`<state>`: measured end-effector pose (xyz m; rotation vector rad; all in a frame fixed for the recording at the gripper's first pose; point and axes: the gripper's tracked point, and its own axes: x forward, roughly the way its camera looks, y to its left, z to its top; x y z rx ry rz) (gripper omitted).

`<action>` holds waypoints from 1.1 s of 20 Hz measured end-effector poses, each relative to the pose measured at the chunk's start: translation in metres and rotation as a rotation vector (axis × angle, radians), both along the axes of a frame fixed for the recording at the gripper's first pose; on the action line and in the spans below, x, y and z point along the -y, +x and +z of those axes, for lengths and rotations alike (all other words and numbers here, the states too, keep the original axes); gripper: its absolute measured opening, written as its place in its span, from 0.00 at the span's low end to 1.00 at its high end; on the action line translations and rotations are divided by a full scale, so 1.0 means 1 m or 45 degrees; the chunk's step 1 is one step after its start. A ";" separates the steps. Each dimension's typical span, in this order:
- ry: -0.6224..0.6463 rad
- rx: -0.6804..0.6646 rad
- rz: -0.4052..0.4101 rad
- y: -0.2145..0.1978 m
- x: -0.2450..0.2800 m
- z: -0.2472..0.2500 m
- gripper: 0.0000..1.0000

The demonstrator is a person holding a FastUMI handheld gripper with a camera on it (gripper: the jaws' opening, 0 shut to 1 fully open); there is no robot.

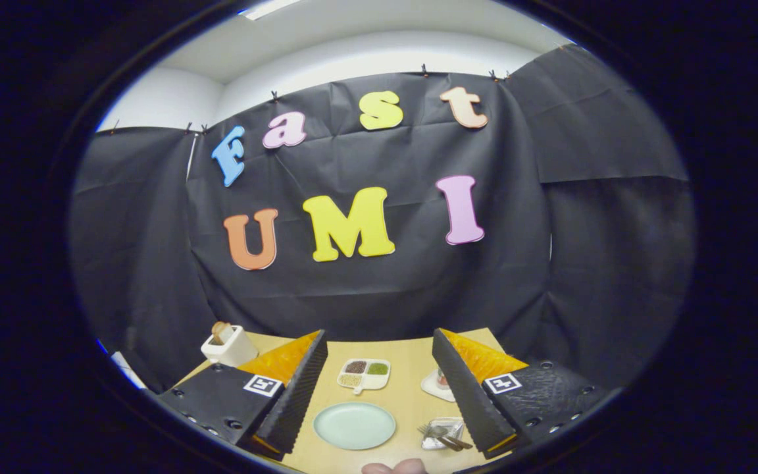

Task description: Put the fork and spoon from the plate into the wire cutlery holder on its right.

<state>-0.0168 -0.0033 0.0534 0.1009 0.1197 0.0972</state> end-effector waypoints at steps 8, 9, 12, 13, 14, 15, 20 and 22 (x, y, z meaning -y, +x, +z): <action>-0.003 0.066 -0.036 -0.007 -0.015 0.017 0.95; -0.002 0.066 -0.039 -0.007 -0.016 0.017 0.95; -0.003 0.072 -0.058 -0.009 -0.017 0.018 0.95; -0.005 0.072 -0.062 -0.010 -0.018 0.019 0.95; -0.008 0.073 -0.065 -0.012 -0.018 0.019 0.95; -0.014 0.079 -0.071 -0.014 -0.017 0.021 0.95; -0.027 0.078 -0.114 -0.019 -0.012 0.021 0.95; -0.026 0.085 -0.124 -0.023 -0.009 0.021 0.95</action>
